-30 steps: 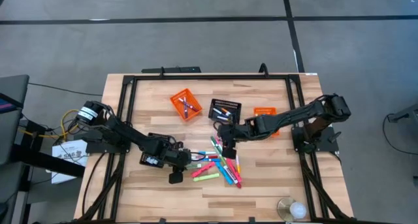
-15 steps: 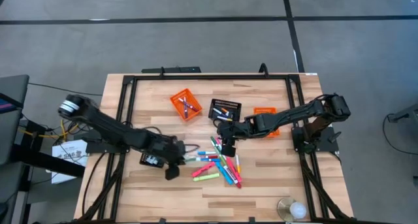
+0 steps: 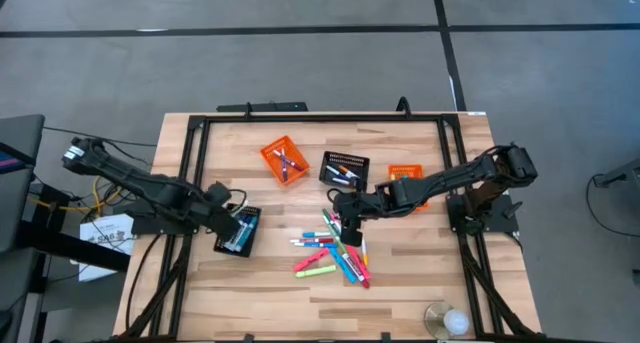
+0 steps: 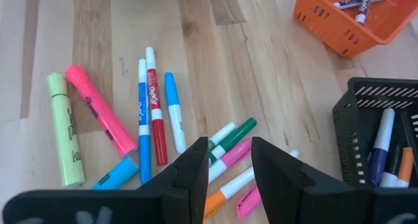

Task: Pick & Place Markers
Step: Put the light green marker into the left black bin, then put the red marker into the left orange bin

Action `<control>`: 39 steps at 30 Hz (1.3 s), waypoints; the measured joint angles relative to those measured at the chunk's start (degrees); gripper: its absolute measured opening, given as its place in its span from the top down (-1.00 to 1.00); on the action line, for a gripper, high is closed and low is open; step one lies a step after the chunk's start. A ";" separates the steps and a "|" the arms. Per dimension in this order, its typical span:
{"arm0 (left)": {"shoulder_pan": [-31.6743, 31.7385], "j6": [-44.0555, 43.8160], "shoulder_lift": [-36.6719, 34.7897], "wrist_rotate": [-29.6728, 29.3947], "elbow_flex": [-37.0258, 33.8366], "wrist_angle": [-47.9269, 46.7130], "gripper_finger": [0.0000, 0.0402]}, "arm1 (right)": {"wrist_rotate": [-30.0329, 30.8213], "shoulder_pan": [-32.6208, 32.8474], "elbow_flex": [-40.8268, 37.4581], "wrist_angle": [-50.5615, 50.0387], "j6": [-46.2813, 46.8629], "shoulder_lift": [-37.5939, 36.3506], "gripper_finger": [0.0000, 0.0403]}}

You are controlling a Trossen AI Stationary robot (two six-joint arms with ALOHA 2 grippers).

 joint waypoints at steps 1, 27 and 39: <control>-0.25 -0.98 -0.36 -0.04 -1.82 1.56 0.58 | -0.01 0.04 0.00 -0.01 0.53 0.00 0.47; -0.28 21.49 -2.62 -3.97 -4.06 30.70 0.49 | 0.09 0.28 0.04 2.32 0.95 0.00 0.47; -0.26 42.94 9.66 -3.85 -3.91 45.99 0.49 | -3.25 0.63 0.04 6.63 2.39 6.33 0.38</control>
